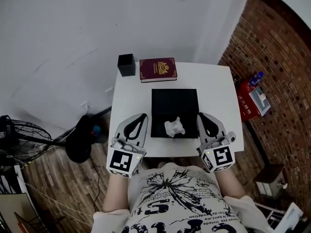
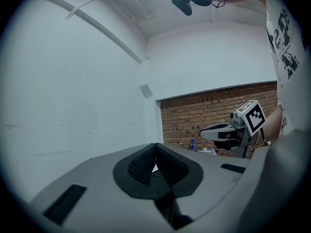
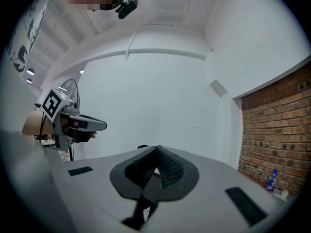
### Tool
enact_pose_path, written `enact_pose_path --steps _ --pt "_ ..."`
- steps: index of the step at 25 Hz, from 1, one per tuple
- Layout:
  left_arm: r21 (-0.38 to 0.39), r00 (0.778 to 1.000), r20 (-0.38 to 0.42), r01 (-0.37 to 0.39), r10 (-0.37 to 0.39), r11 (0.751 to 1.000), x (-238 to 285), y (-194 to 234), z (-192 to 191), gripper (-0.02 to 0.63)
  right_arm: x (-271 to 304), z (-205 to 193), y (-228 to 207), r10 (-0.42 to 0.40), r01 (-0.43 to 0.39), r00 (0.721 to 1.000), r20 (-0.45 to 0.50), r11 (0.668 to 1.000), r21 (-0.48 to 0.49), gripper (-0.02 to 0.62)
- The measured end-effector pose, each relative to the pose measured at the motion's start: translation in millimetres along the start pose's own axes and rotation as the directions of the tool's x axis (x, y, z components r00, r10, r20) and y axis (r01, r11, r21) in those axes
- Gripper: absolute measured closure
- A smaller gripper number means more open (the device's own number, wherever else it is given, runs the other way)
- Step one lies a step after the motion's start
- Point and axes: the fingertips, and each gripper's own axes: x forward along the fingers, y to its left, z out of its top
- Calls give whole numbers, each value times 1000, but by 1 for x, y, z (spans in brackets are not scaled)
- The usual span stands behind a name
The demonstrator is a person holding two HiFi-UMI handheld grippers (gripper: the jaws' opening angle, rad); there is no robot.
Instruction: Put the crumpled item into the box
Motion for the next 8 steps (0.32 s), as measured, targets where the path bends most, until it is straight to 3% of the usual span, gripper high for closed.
enact_pose_path --steps 4,8 --pt "-18 999 34 7 -6 1000 9 1 3 592 5 -2 -4 -6 6 1000 -9 1000 -6 581" --pt "-4 1000 2 19 -19 1000 17 -1 -3 592 9 -7 -8 -1 1 1000 -16 1000 -2 581"
